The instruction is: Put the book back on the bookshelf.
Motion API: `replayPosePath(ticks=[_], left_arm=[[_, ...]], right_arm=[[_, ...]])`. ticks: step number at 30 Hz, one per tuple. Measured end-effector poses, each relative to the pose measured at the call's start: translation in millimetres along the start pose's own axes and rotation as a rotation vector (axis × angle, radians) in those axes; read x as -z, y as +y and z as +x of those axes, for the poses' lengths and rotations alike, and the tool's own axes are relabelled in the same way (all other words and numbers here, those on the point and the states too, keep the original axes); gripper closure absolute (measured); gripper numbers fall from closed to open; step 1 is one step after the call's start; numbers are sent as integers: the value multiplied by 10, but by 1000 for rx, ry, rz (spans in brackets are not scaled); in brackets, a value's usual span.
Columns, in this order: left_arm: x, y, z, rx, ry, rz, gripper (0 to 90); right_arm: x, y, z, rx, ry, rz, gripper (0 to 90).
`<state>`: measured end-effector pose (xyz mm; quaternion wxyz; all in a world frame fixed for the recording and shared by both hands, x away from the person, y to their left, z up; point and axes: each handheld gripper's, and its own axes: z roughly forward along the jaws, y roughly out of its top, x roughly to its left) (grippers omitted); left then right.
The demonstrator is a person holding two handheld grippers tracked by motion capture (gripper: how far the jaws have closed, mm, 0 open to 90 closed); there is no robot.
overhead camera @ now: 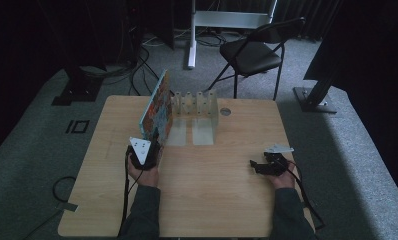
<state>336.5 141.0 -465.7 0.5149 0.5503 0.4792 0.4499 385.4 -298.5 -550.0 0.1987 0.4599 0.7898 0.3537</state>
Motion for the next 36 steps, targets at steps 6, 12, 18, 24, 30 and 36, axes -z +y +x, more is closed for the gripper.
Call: replayPosePath(ticks=[6, 12, 18, 24, 30, 36], left_arm=[[-20, -19, -34, -2, 16, -4, 809], [-46, -64, -84, -4, 34, -11, 809], [-63, -71, -102, 3, 39, -16, 808], [-68, -71, -115, 5, 41, -21, 809], [-76, -75, -137, 1, 49, -27, 808], [-86, -83, -170, 4, 59, -33, 808]], right_arm=[[0, 0, -1, -1, 1, -1, 238], [-1, 0, -3, 0, 2, -1, 238], [-1, 1, -2, 0, 2, -1, 238], [-1, 1, -3, 0, 2, 0, 238], [-4, 4, -6, 2, 6, -1, 238], [-5, 5, -7, 1, 7, -2, 238]])
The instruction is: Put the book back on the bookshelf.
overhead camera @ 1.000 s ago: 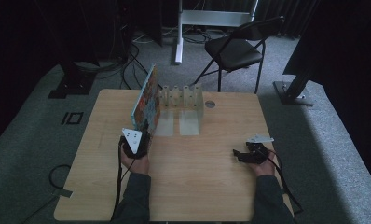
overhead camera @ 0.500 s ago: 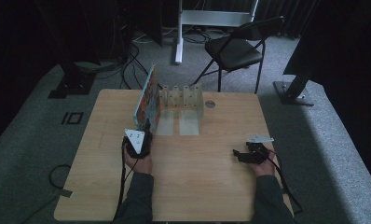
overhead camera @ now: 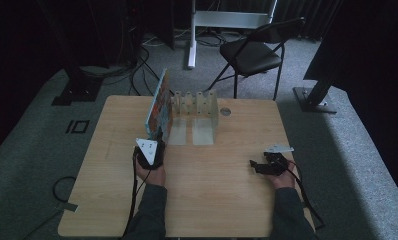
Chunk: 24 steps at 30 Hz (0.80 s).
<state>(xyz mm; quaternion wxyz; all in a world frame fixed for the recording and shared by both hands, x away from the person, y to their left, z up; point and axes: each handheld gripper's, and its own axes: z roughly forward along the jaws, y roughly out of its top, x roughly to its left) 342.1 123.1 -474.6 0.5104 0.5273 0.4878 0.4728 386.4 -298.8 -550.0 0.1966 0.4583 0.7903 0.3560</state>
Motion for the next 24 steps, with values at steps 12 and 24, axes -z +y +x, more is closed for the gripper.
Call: replayPosePath(ticks=[12, 24], left_arm=[[-3, -39, -31, -10, 8, -8, 805], [44, -66, -37, -16, 12, -13, 801]], right_arm=[[-1, 0, 2, 1, -1, 0, 238], [-1, 0, 1, 4, -2, 0, 238]])
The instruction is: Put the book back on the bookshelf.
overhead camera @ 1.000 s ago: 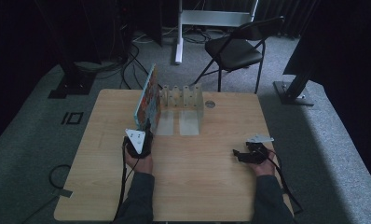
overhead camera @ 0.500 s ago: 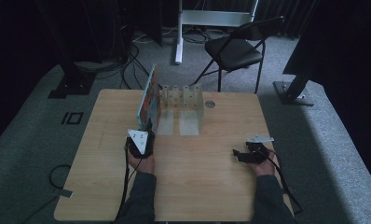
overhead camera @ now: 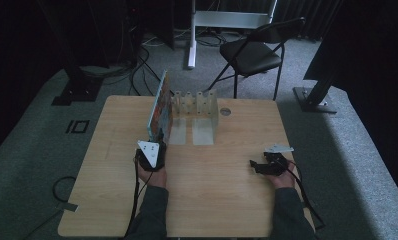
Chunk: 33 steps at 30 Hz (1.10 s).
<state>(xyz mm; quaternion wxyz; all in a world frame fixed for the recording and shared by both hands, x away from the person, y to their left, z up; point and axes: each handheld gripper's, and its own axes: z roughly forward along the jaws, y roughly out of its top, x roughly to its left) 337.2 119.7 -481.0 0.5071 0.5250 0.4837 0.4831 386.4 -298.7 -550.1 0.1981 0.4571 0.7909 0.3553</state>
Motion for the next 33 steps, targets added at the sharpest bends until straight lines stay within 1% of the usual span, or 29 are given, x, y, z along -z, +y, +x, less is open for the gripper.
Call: replayPosePath(ticks=[1, 4, 9, 14, 23, 27, 33], left_arm=[[17, -12, 20, 7, -6, 3, 802], [31, -23, 39, 16, -8, 5, 801], [50, -38, 52, 20, -13, 11, 801], [60, -43, 66, 13, -22, 16, 801], [73, -51, 136, 27, -36, 27, 799], [71, -50, 172, 17, -37, 27, 793], [75, -53, 207, 17, -43, 28, 788]], right_arm=[[0, 0, 1, 0, 0, 1, 238], [0, 0, 3, 1, -1, 2, 238], [0, 1, 7, 1, -3, 3, 238], [0, 1, 7, 1, -3, 3, 238], [0, 1, 7, 2, -3, 3, 238], [0, 1, 7, 2, -3, 3, 238], [0, 1, 7, 2, -4, 4, 238]])
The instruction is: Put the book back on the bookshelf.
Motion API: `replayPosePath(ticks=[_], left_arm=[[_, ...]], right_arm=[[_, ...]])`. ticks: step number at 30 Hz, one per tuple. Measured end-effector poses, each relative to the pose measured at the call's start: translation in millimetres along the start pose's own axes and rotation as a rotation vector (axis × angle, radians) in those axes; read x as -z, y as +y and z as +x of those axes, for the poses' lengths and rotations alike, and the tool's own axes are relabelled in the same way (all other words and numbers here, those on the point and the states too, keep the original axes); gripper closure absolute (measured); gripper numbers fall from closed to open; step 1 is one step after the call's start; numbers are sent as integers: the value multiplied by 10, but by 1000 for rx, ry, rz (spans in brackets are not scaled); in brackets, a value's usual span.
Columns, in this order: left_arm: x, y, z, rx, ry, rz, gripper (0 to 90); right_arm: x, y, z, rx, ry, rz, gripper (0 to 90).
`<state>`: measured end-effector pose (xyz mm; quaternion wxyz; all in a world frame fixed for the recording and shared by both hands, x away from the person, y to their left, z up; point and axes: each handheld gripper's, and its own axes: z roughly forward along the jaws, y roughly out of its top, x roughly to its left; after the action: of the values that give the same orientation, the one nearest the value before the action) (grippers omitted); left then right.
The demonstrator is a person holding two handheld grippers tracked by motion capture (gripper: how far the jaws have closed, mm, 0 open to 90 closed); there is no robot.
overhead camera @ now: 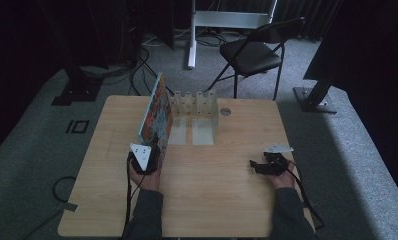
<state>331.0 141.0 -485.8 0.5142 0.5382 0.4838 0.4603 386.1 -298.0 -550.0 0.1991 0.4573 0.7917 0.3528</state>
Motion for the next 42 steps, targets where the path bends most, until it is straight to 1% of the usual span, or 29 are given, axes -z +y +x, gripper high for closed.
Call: replayPosePath(ticks=[6, 9, 10, 13, 17, 22, 26, 27, 28, 29, 30, 31, 33, 34, 35, 36, 38, 39, 40, 42], left_arm=[[1, 1, 6, -18, -5, -2, 781], [15, 14, 21, -44, -20, 3, 767], [24, 22, 30, -55, -25, 4, 755], [47, 46, 61, -68, -40, 7, 725], [69, 58, 101, -67, -60, 15, 679], [91, 60, 150, -85, -81, 32, 617], [104, 71, 169, -99, -95, 40, 600], [108, 78, 177, -104, -103, 41, 600], [114, 88, 186, -117, -122, 52, 586], [114, 88, 186, -117, -122, 52, 583], [126, 96, 192, -138, -141, 61, 580], [133, 100, 192, -147, -147, 62, 578], [145, 113, 197, -159, -172, 62, 568], [145, 113, 197, -159, -172, 62, 557], [157, 129, 201, -169, -196, 67, 556], [164, 136, 202, -176, -205, 67, 549], [173, 140, 199, -179, -207, 64, 517], [192, 148, 205, -182, -225, 67, 508], [192, 148, 205, -182, -225, 67, 494], [206, 152, 213, -180, -243, 74, 484]], right_arm=[[0, 0, 0, 0, 0, 0, 238], [0, 0, 0, 0, 0, 0, 238], [0, 0, 0, 0, 0, 0, 238], [0, 0, 0, 0, 0, 0, 238], [0, 0, 0, 0, 0, 0, 238], [0, 0, 0, 0, 0, 0, 238], [0, 0, 0, 0, 0, 0, 238], [0, 0, 0, 0, 0, 0, 238], [0, 0, 0, 0, 0, 0, 239], [0, 0, 0, 0, 0, 0, 238], [0, 0, 0, 0, 0, 0, 238], [0, 0, 0, 0, 0, 0, 238], [0, 0, 0, 0, 0, 0, 238], [0, 0, 0, 0, 0, 0, 238], [0, 0, 0, 0, 0, 0, 238], [0, 0, 0, 0, 0, 0, 238], [0, 0, 0, 0, 0, 0, 238], [0, 0, 0, 0, 0, 0, 238], [0, 0, 0, 0, 0, 0, 238], [0, 0, 0, 0, 0, 0, 238]])
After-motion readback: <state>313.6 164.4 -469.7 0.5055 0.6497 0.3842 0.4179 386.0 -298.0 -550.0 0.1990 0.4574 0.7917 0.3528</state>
